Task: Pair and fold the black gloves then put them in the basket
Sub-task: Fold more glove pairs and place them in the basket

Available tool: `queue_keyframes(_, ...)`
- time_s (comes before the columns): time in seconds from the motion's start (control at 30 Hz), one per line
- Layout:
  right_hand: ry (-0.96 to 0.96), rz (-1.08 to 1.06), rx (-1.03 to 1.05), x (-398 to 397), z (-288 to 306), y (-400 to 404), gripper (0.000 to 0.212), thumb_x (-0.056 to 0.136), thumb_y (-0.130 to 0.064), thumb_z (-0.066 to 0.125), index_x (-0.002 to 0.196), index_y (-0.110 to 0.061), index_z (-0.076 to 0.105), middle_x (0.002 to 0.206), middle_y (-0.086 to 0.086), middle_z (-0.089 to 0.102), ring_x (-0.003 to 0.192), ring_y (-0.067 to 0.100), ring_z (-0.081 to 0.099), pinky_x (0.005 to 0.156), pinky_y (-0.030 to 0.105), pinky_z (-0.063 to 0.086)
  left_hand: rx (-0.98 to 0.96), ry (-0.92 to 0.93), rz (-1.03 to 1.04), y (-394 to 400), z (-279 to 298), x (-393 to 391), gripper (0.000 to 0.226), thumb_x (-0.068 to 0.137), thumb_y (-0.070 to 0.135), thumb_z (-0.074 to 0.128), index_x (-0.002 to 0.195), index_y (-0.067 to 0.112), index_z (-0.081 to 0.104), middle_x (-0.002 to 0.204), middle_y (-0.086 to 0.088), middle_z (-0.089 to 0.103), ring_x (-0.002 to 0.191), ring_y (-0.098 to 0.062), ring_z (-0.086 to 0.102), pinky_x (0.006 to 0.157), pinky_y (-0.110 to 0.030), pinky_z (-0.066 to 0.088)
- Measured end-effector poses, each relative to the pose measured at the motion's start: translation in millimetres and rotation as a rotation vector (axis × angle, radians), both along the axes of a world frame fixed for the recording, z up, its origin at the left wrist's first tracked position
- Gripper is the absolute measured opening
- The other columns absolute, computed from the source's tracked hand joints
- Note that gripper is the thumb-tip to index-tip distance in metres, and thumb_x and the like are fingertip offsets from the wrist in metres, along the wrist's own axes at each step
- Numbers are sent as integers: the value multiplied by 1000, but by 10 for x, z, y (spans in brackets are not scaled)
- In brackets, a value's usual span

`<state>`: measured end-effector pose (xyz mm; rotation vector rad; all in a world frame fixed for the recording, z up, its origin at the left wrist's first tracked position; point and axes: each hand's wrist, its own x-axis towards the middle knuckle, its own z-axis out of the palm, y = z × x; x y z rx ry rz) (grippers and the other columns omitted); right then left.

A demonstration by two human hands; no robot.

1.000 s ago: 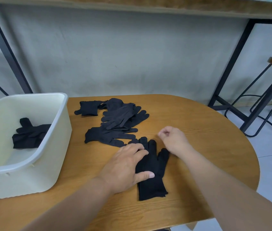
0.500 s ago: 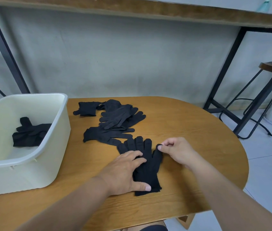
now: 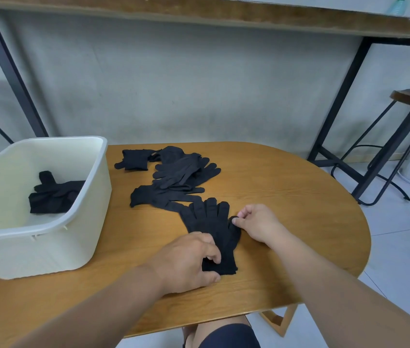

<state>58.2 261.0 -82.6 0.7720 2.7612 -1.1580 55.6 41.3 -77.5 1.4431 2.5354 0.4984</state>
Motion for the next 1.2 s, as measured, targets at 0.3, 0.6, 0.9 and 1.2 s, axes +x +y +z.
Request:
queue_keyframes(0.3, 1, -12, 59, -19, -69, -6, 17, 89, -36, 69, 82, -25, 59, 88, -2, 64, 82, 19, 60, 79, 36, 52, 47, -43, 43, -83, -10, 66, 13, 92, 37, 58, 84, 29, 64, 99, 20, 53, 93, 1, 49, 82, -20, 45)
queue_keyframes(0.6, 331, 120, 149, 402, 203, -330, 10, 90, -26, 62, 84, -26, 70, 88, -8, 58, 75, 9, 56, 66, 23, 45, 41, -32, 73, -135, -65, 160, 41, 90, 45, 60, 130, 35, 53, 122, 21, 38, 110, 1, 41, 94, -16, 35)
queue_keyframes(0.9, 136, 629, 358, 846, 145, -461, 31, 84, -35, 64, 114, -31, 68, 113, -22, 54, 82, 2, 51, 72, 15, 42, 128, 57, 85, -147, -118, 155, 24, 96, 31, 49, 112, 26, 67, 108, 17, 56, 100, -1, 49, 90, -19, 43)
queue_keyframes(1.2, 149, 370, 39, 731, 154, -490, 11, 84, -20, 64, 84, -28, 71, 67, -12, 59, 57, 7, 52, 58, 26, 45, 143, -22, 162, -174, -76, 203, 24, 88, 39, 61, 111, 31, 60, 105, 22, 52, 98, 0, 42, 86, -17, 41)
